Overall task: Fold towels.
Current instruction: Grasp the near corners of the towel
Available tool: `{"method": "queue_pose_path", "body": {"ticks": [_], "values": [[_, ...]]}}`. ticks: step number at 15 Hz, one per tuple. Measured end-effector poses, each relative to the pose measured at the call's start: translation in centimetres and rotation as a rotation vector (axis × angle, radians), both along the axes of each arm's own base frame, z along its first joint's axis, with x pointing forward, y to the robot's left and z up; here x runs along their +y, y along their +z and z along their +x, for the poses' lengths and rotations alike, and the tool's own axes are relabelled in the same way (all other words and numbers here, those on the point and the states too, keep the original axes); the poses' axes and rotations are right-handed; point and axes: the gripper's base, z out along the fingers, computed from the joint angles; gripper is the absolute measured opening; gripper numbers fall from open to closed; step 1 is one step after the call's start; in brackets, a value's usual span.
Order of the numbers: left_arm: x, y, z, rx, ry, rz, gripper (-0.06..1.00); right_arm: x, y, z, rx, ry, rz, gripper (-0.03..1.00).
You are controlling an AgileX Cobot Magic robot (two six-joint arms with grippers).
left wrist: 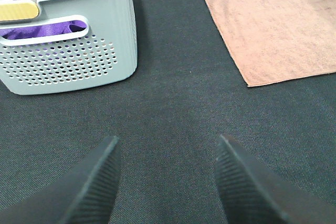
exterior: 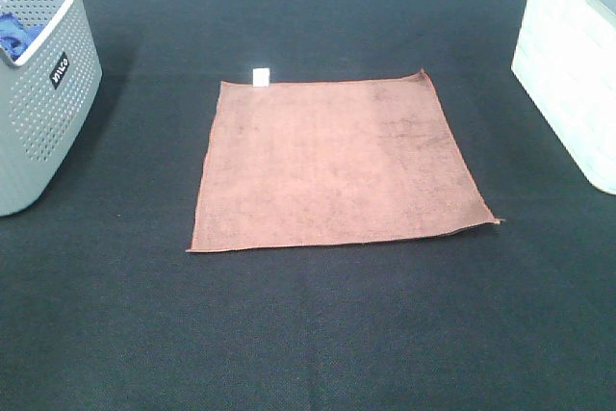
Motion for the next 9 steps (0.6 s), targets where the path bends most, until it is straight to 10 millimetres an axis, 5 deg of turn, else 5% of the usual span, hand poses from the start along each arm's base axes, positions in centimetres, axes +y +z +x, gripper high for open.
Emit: {"method": "queue_pose_path", "body": {"ticks": [9], "values": [[0.00, 0.00, 0.00, 0.000, 0.000, 0.000, 0.53, 0.00, 0.00, 0.00, 0.000, 0.000, 0.000, 0.67]]}}
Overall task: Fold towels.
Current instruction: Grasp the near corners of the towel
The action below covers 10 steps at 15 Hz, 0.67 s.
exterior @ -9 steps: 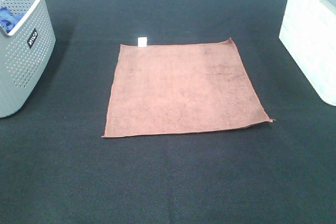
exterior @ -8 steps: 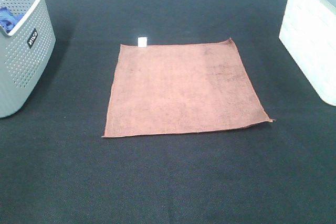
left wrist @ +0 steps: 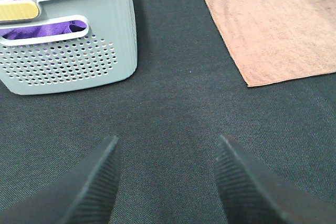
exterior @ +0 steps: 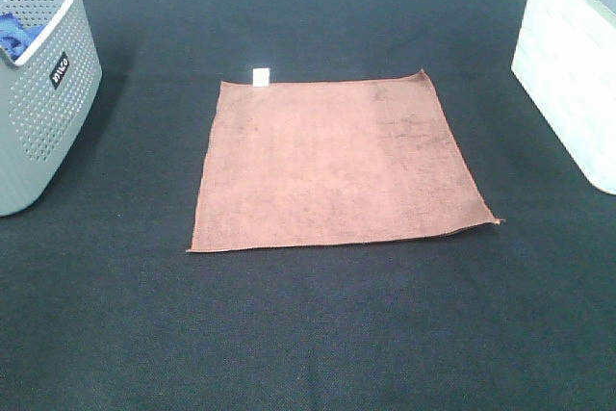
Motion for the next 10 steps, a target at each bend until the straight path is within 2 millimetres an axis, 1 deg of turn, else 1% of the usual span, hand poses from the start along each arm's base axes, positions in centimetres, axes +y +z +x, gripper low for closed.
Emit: {"method": "queue_pose_path", "body": {"ticks": [10], "values": [[0.00, 0.00, 0.00, 0.000, 0.000, 0.000, 0.53, 0.00, 0.00, 0.00, 0.000, 0.000, 0.000, 0.67]]}}
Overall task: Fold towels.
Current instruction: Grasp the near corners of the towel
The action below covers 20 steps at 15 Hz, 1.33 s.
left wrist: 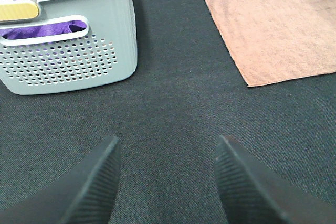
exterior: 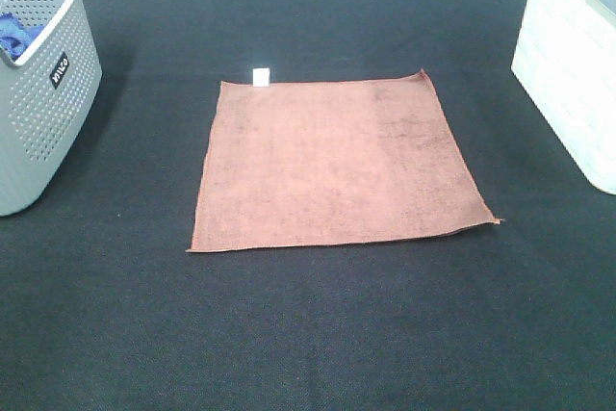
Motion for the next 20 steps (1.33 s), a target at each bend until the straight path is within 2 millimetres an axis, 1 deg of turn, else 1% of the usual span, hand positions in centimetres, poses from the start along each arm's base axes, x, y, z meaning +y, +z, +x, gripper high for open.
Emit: {"method": "queue_pose_path", "body": {"ticks": [20], "values": [[0.00, 0.00, 0.00, 0.000, 0.000, 0.000, 0.53, 0.00, 0.00, 0.00, 0.000, 0.000, 0.000, 0.67]]}}
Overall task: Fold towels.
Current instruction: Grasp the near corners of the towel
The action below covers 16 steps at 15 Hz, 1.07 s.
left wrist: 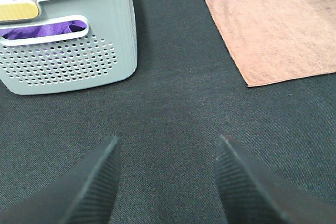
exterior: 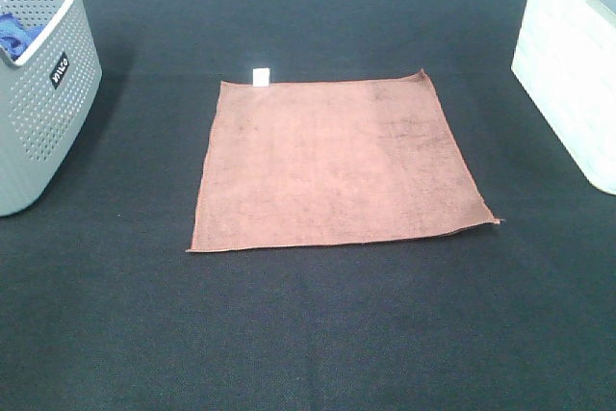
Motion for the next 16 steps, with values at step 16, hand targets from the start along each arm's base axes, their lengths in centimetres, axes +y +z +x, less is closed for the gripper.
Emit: {"method": "queue_pose_path", "body": {"ticks": [16], "values": [[-0.1, 1.7, 0.6, -0.142, 0.002, -0.043, 0.53, 0.0, 1.4, 1.9, -0.032, -0.010, 0.030, 0.67]]}}
